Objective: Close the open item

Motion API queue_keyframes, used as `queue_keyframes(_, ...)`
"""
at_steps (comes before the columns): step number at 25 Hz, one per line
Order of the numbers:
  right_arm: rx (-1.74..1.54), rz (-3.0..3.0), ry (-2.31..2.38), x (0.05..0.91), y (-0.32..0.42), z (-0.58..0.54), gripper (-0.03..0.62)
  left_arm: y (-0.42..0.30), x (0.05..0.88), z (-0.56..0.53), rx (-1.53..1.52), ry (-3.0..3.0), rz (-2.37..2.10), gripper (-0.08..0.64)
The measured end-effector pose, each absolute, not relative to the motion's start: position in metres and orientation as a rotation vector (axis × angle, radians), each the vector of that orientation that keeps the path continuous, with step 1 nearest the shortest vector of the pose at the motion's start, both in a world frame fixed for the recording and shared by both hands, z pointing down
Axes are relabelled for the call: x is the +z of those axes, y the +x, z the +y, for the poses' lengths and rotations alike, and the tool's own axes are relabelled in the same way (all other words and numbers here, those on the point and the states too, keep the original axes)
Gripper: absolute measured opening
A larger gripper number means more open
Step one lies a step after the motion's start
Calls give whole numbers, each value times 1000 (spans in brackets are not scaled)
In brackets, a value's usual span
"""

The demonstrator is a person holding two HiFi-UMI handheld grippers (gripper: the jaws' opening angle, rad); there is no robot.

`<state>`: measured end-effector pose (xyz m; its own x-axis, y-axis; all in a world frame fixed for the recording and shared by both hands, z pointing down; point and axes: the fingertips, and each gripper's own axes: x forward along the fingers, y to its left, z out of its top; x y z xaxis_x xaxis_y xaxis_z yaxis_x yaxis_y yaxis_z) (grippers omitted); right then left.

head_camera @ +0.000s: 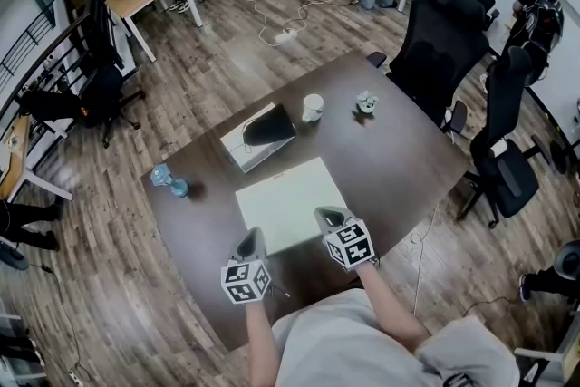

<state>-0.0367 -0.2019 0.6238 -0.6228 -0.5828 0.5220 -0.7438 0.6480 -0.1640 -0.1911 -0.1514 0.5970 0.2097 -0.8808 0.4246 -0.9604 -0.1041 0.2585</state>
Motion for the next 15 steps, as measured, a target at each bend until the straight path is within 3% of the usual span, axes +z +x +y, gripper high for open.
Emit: queue_keyframes(15, 508, -2445, 1038, 623, -38, -204, 5, -192, 597, -152, 218, 2016, -1699, 5)
